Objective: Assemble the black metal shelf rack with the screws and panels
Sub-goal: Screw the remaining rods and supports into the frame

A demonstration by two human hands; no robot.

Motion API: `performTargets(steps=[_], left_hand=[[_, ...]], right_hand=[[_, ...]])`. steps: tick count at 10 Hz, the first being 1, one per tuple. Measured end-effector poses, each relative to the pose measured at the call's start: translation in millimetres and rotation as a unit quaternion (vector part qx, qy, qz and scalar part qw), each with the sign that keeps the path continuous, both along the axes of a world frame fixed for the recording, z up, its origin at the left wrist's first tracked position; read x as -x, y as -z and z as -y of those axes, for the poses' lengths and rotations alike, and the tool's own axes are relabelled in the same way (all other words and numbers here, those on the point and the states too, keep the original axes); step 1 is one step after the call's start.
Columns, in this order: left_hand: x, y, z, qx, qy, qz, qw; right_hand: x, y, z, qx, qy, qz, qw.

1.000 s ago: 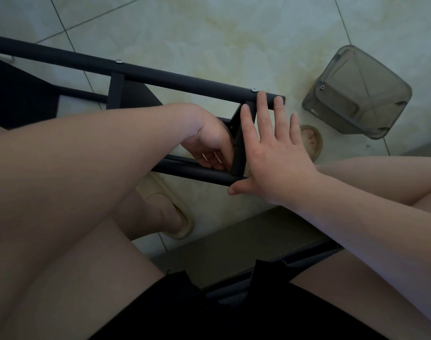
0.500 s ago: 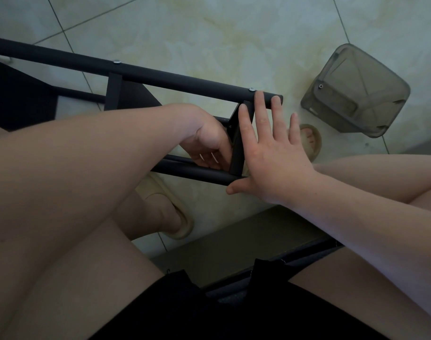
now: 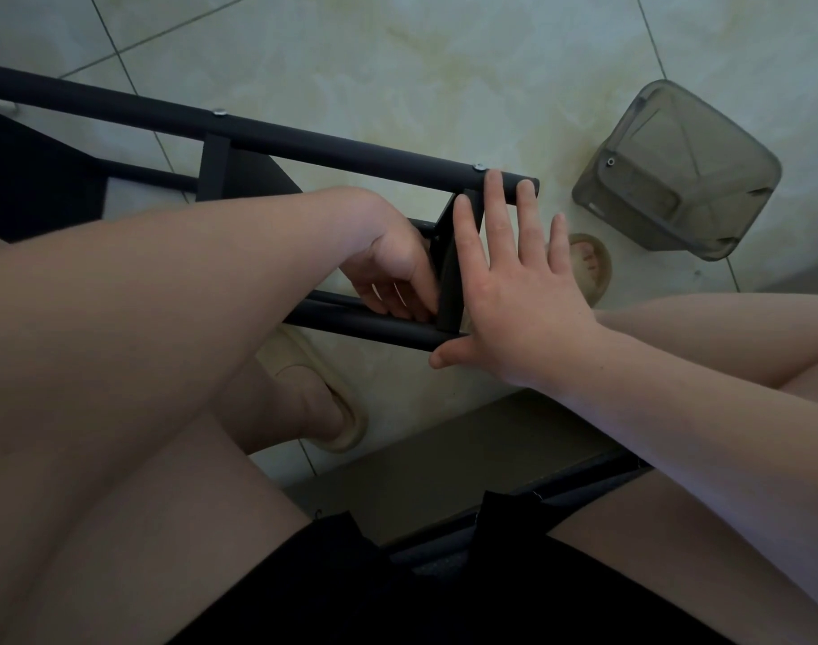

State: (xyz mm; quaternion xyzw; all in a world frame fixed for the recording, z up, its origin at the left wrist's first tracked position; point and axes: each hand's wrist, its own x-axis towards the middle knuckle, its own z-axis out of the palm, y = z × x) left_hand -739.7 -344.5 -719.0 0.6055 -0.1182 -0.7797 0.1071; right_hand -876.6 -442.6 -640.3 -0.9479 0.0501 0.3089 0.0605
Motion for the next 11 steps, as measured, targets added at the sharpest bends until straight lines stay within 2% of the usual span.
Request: performTargets(steps=[1, 3, 5, 8, 11], left_hand=[[-1.4, -1.7, 0.0, 0.001, 0.007, -0.018, 1.0], [2.5, -0.8, 2.0, 0.012, -0.051, -0.057, 0.997], [2.8, -0.7, 1.5, 0.007, -0.013, 0.0, 1.0], [1.9, -2.0, 2.9, 0.006, -0.048, -0.041, 0.998], [5.8, 2.9, 2.2, 0.003, -0.05, -0.031, 0.998]], right_hand=[[-0.2, -0.2, -0.1, -0.003, 0.003, 0.0, 1.0], [-0.9, -0.8, -0.6, -0.006, 0.005, 0.001, 1.0], [-0.8, -1.4, -0.7, -0.006, 0.005, -0.001, 1.0], [-1.2, -0.1, -1.4, -0.011, 0.01, 0.002, 1.0], [-1.2, -0.2, -1.2, -0.011, 0.009, -0.003, 1.0]])
